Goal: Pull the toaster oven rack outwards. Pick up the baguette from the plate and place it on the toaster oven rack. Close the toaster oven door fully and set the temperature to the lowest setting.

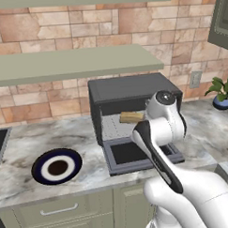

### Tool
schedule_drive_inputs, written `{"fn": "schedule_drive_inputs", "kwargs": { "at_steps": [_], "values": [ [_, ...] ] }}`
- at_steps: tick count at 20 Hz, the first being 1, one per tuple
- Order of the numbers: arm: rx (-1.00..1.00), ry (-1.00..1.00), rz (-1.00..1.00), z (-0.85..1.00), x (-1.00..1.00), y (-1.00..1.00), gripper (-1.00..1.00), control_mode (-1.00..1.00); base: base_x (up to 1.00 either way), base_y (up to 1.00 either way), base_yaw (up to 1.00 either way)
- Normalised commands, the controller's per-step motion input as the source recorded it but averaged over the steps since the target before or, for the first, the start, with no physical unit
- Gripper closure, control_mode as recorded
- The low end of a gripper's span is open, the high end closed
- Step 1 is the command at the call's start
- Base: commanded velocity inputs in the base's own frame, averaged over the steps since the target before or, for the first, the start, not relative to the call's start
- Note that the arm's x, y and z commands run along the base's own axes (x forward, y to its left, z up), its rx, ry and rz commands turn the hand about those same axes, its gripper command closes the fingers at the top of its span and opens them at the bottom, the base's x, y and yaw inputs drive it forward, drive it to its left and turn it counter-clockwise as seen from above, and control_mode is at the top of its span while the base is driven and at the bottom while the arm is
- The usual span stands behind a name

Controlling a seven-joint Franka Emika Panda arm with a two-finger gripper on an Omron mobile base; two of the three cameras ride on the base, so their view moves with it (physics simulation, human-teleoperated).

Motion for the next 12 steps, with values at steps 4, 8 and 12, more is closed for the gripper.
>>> {"fn": "schedule_drive_inputs", "kwargs": {
  "at_steps": [4,8,12],
  "values": [
    [0.03,0.00,-0.04,-0.22,0.00,0.00,-1.00,-1.00,0.00,0.00,0.00],
    [0.06,0.00,-0.09,-0.04,0.00,0.00,-1.00,-1.00,0.00,0.00,0.00],
    [0.04,0.00,-0.08,-0.01,0.02,0.00,-1.00,-1.00,0.00,0.00,0.00]
  ]
}}
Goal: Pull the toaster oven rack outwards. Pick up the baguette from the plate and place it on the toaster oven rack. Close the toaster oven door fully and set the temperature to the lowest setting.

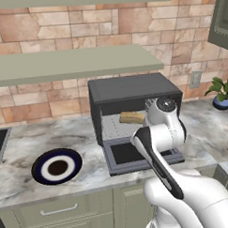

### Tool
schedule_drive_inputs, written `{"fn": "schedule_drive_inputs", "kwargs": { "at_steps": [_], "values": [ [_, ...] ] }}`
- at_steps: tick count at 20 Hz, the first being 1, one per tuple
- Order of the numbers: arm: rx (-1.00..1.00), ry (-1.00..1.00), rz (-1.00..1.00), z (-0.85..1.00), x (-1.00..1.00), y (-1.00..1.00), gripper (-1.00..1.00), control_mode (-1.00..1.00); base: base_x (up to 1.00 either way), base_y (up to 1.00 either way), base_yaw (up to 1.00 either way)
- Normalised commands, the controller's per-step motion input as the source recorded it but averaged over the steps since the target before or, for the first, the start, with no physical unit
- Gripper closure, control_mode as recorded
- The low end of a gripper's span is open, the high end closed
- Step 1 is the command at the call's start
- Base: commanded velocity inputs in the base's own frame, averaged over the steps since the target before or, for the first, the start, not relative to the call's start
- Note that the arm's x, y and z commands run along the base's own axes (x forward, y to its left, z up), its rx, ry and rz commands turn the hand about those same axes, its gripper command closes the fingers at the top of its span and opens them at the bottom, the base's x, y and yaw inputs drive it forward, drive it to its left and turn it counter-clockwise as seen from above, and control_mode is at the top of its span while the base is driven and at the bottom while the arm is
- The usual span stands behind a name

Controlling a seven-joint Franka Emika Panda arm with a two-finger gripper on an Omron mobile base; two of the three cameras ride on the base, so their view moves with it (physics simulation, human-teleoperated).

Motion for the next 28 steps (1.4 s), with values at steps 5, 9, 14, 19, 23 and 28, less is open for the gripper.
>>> {"fn": "schedule_drive_inputs", "kwargs": {
  "at_steps": [5,9,14,19,23,28],
  "values": [
    [0.01,0.00,-0.07,-0.03,0.03,0.00,-1.00,-1.00,0.00,0.00,0.00],
    [0.00,0.00,-0.07,-0.05,0.13,0.00,-1.00,-1.00,0.00,0.00,0.00],
    [0.01,-0.01,-0.05,-0.10,0.21,0.00,-1.00,-1.00,0.00,0.00,0.00],
    [0.04,-0.04,-0.01,-0.08,0.33,0.00,-1.00,-1.00,0.00,0.00,0.00],
    [0.05,-0.02,0.00,-0.16,0.23,0.00,-1.00,-1.00,0.00,0.00,0.00],
    [0.06,0.00,0.00,-0.26,0.08,0.00,-1.00,-1.00,0.00,0.00,0.00]
  ]
}}
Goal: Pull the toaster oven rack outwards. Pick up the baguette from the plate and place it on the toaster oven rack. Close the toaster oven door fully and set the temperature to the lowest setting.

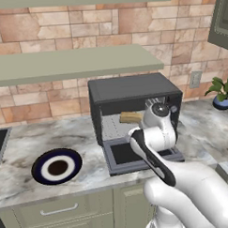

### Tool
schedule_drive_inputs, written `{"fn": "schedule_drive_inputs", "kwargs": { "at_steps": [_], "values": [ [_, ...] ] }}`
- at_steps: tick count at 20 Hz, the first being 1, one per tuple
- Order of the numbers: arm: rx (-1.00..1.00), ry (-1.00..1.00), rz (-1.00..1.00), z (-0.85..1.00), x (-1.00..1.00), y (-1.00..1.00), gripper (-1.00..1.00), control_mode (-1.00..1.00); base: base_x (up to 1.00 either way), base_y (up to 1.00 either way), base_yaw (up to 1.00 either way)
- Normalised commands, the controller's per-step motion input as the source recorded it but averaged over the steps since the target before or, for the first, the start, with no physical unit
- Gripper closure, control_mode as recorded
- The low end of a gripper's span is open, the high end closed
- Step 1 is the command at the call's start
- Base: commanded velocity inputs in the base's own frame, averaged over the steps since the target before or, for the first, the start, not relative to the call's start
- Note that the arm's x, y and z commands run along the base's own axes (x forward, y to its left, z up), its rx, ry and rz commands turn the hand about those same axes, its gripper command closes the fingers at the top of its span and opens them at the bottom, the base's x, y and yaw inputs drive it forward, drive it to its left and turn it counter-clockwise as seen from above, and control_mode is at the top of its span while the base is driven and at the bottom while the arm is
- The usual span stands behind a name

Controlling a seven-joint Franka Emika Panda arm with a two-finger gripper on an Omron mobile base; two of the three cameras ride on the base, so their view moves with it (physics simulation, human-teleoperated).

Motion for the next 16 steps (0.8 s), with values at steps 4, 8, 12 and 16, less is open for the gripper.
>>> {"fn": "schedule_drive_inputs", "kwargs": {
  "at_steps": [4,8,12,16],
  "values": [
    [0.04,-0.01,-0.01,-0.21,0.18,0.00,-1.00,-1.00,0.00,0.00,0.00],
    [0.02,-0.04,-0.02,-0.18,0.23,0.00,-1.00,-1.00,0.00,0.00,0.00],
    [0.02,-0.05,-0.04,-0.11,0.26,0.00,-1.00,-1.00,0.00,0.00,0.00],
    [0.01,-0.05,-0.05,-0.08,0.28,0.00,-1.00,-1.00,0.00,0.00,0.00]
  ]
}}
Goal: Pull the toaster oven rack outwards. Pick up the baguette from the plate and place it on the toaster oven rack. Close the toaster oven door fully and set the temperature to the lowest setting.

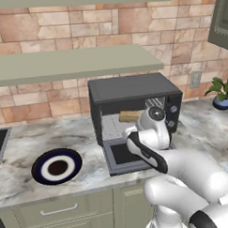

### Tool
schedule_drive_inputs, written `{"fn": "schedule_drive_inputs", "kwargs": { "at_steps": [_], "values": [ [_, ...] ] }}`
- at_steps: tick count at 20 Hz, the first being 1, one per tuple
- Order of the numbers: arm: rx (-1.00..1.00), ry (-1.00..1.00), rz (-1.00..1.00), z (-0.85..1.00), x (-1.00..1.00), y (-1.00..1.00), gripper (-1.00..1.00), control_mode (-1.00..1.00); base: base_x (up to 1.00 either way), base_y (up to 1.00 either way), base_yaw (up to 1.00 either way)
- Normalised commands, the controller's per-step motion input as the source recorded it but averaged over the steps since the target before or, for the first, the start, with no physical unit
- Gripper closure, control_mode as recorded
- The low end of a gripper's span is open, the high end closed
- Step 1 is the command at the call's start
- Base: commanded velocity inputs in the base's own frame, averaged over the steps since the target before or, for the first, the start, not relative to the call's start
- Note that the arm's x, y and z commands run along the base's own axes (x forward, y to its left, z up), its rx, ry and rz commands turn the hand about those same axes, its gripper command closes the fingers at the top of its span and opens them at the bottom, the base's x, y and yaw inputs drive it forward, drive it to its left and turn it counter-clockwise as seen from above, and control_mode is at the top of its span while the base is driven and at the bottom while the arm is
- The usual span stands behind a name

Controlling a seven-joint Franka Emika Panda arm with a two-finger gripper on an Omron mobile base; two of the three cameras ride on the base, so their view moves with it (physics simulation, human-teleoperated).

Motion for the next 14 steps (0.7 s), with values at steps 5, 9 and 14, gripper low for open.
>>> {"fn": "schedule_drive_inputs", "kwargs": {
  "at_steps": [5,9,14],
  "values": [
    [0.02,-0.06,-0.05,-0.12,0.25,0.00,-1.00,-1.00,0.00,0.00,0.00],
    [0.02,-0.06,-0.04,-0.09,0.18,0.00,-1.00,-1.00,0.00,0.00,0.00],
    [0.00,-0.06,-0.05,-0.05,0.14,0.00,-1.00,-1.00,0.00,0.00,0.00]
  ]
}}
